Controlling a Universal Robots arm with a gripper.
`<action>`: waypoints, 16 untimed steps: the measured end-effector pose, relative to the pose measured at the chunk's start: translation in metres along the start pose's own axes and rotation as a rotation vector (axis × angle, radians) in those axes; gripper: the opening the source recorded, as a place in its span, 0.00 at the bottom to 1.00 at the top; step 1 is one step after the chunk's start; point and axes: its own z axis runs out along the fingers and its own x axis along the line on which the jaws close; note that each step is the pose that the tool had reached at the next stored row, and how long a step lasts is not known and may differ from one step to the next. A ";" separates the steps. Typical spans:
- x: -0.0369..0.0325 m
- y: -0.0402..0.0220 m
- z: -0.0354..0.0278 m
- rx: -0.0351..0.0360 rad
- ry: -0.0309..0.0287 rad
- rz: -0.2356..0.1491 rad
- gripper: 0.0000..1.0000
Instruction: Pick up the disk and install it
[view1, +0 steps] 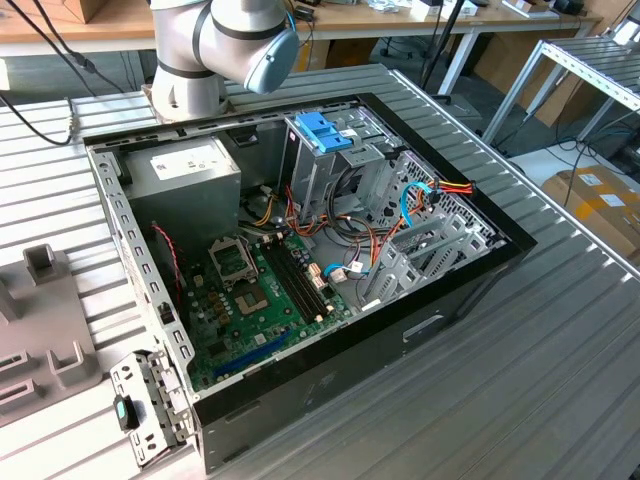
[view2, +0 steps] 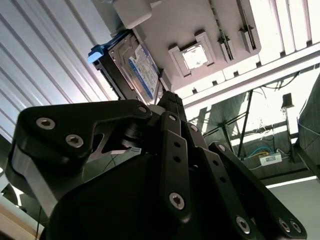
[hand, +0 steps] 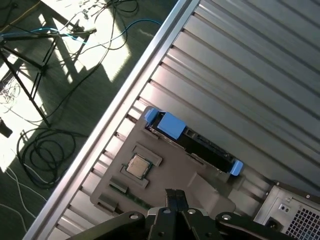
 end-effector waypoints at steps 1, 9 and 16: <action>0.0000 0.0000 0.0000 -0.0001 0.0002 -0.003 0.11; 0.0000 0.0000 0.0000 -0.0010 0.0018 -0.041 0.11; 0.0000 0.0000 0.0000 -0.0019 0.0035 -0.078 0.11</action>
